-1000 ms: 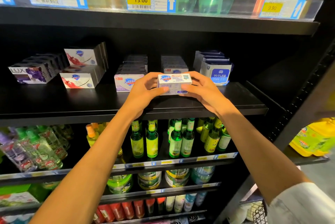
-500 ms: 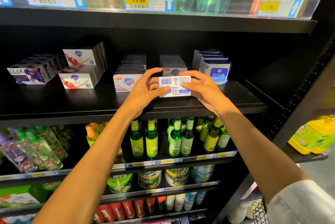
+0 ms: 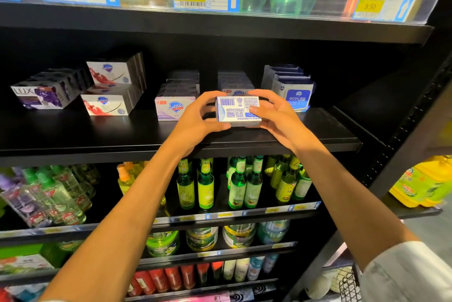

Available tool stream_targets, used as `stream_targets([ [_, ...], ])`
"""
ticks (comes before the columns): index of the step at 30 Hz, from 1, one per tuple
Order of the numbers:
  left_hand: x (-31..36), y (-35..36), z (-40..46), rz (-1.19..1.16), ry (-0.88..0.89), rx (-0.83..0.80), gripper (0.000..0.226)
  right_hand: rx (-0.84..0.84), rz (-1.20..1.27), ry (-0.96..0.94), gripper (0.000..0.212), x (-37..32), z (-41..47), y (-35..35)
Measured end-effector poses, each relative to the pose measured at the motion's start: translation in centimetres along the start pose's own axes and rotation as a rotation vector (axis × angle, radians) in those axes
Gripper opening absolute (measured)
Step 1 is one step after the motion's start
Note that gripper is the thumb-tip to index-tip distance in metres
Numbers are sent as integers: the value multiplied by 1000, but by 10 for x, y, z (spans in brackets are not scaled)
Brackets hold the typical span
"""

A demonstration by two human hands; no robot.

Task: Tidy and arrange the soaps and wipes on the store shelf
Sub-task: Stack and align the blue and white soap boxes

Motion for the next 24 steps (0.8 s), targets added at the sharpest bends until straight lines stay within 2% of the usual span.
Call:
stream_targets([
  [5, -6, -3, 4, -39, -44, 21, 63, -49, -43, -20, 65, 1, 3, 2],
  [9, -8, -4, 5, -74, -69, 19, 62, -110, -75, -9, 72, 3, 3, 5],
  [15, -7, -2, 3, -122, -80, 0, 57, -59, -73, -20, 55, 2, 4, 2],
  [20, -1, 0, 0, -85, -33, -32, 65, -25, -70, -11, 40, 3, 6, 2],
  [24, 1, -2, -1, -47, 3, -16, 53, -8, -67, 12, 36, 5, 6, 2],
])
Point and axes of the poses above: each hand's wrist, its own z-axis towards the middle knuckle, its own y-axis out of the palm, x = y × z, the point moved 8 cm from there along z, towards the middle knuckle, and after that the axes turned 1 degree about x, right-handed, at the moved point
